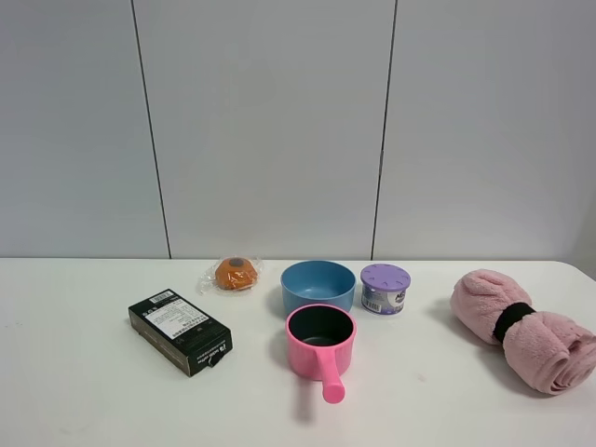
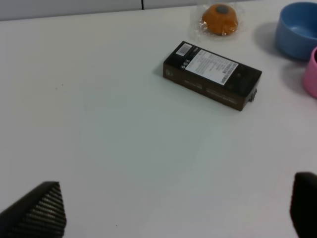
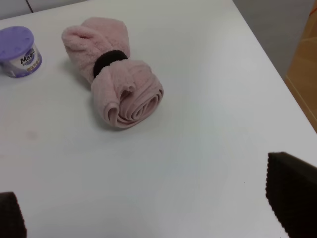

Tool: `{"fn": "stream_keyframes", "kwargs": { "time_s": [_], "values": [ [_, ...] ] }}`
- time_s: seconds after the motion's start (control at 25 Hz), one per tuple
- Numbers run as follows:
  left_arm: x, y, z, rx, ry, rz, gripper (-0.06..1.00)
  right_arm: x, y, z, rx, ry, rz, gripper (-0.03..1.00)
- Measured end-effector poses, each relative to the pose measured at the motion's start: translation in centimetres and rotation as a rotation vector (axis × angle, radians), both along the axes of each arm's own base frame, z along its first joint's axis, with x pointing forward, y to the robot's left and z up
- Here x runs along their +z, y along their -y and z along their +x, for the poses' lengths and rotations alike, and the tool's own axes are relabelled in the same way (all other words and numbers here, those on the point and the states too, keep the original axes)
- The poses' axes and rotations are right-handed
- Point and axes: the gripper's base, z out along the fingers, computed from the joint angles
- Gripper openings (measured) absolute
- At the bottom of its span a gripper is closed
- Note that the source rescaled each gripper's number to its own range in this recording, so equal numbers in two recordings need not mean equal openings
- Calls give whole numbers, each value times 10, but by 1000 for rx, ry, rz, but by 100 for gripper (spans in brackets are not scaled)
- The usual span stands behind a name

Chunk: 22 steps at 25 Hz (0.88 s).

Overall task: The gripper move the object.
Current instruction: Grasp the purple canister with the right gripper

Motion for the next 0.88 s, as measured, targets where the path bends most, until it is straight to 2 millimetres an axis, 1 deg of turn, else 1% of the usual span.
{"fn": "stream_keyframes", "kwargs": {
  "time_s": [0.88],
  "values": [
    [0, 0, 0, 0, 0, -1, 100, 0, 0, 0, 0, 0, 0, 100]
  ]
}}
